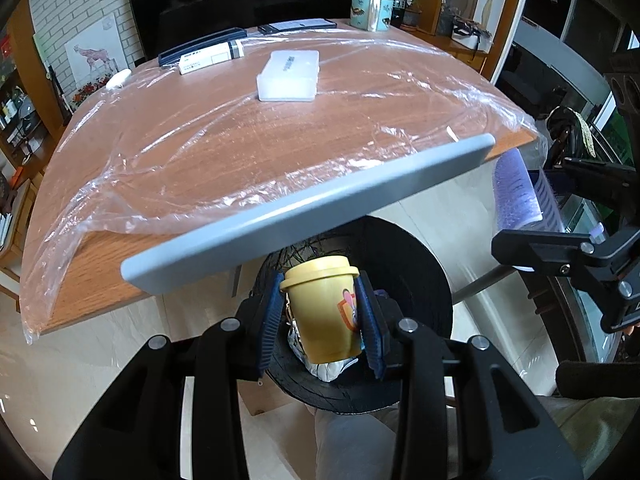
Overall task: Collect trash
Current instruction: 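Hold the yellow cup and purple comb above the bin opening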
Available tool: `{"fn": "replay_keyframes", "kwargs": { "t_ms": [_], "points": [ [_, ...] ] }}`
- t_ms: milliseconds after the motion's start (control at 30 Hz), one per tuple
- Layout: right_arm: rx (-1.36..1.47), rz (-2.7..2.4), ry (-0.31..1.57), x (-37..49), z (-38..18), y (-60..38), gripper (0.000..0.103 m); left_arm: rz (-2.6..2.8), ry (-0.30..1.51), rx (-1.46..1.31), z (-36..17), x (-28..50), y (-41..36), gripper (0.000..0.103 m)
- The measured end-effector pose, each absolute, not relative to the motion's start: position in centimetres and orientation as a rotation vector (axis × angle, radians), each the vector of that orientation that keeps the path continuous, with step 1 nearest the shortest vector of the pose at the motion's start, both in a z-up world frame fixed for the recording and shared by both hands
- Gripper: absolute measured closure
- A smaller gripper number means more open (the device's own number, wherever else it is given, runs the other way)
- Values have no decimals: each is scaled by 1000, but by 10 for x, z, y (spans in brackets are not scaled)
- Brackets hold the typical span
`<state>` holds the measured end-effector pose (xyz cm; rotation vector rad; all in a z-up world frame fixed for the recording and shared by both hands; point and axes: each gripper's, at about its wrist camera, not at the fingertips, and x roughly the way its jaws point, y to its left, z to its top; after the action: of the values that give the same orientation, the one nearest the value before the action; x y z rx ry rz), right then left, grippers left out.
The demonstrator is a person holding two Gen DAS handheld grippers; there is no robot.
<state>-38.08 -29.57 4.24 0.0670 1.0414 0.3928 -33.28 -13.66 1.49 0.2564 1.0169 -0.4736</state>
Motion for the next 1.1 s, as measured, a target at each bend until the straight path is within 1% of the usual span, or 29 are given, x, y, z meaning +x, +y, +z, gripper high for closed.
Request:
{"fn": "replay_keyframes", "kwargs": {
  "t_ms": [1100],
  "points": [
    [28, 416, 1172, -377, -12, -286, 27, -440, 1134, 331, -38, -333, -148, 65]
  ]
}}
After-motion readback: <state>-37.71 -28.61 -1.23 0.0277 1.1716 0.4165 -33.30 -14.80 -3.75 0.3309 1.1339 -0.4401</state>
